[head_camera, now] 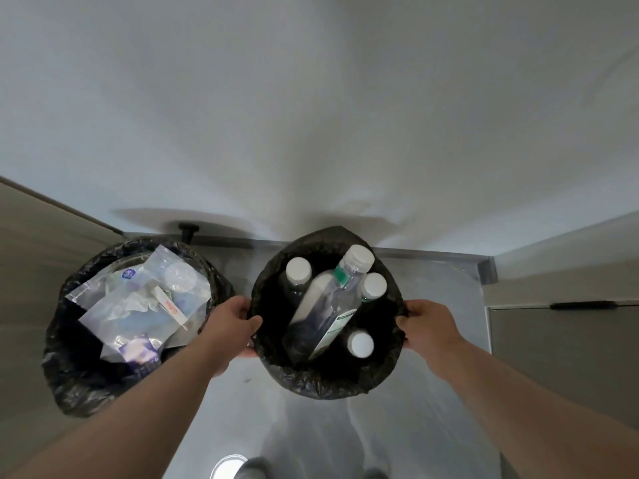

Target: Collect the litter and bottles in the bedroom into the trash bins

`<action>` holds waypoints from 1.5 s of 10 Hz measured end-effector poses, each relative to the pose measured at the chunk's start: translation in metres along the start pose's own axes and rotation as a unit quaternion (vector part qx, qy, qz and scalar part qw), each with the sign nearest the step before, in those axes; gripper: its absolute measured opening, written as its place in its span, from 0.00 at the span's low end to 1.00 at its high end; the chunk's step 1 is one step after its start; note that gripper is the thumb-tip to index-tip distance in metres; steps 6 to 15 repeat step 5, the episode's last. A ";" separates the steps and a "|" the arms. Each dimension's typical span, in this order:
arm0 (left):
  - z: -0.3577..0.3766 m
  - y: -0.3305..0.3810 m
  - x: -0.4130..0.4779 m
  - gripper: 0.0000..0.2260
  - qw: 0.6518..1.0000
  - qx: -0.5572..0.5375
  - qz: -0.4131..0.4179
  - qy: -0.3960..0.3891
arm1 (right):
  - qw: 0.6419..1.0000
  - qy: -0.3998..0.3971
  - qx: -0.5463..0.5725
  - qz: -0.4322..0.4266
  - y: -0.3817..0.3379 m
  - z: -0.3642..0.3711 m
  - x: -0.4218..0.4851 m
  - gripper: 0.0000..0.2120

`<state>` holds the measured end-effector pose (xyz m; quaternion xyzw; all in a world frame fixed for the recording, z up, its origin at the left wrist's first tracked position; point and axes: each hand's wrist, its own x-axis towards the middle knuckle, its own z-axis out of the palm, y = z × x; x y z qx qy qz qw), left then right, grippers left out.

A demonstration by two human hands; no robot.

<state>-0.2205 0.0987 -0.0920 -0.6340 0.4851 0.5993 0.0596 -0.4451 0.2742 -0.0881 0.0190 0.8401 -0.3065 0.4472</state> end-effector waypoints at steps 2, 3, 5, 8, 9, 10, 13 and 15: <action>-0.001 0.000 -0.001 0.09 0.999 -0.033 -0.014 -0.013 | 0.999 -0.009 0.038 0.018 0.005 0.001 0.002 0.12; -0.002 0.000 -0.001 0.09 0.999 -0.034 -0.012 -0.019 | 0.999 -0.007 0.050 0.019 0.004 0.000 0.000 0.17; 0.000 0.004 -0.016 0.09 0.998 0.035 0.042 0.018 | 0.991 -0.006 -0.121 -0.054 -0.009 0.007 -0.020 0.07; 0.000 0.004 -0.016 0.09 0.998 0.035 0.042 0.018 | 0.991 -0.006 -0.121 -0.054 -0.009 0.007 -0.020 0.07; 0.000 0.004 -0.016 0.09 0.998 0.035 0.042 0.018 | 0.991 -0.006 -0.121 -0.054 -0.009 0.007 -0.020 0.07; 0.000 0.004 -0.016 0.09 0.998 0.035 0.042 0.018 | 0.991 -0.006 -0.121 -0.054 -0.009 0.007 -0.020 0.07; 0.000 0.004 -0.016 0.09 0.998 0.035 0.042 0.018 | 0.991 -0.006 -0.121 -0.054 -0.009 0.007 -0.020 0.07; 0.000 0.004 -0.016 0.09 0.998 0.035 0.042 0.018 | 0.991 -0.006 -0.121 -0.054 -0.009 0.007 -0.020 0.07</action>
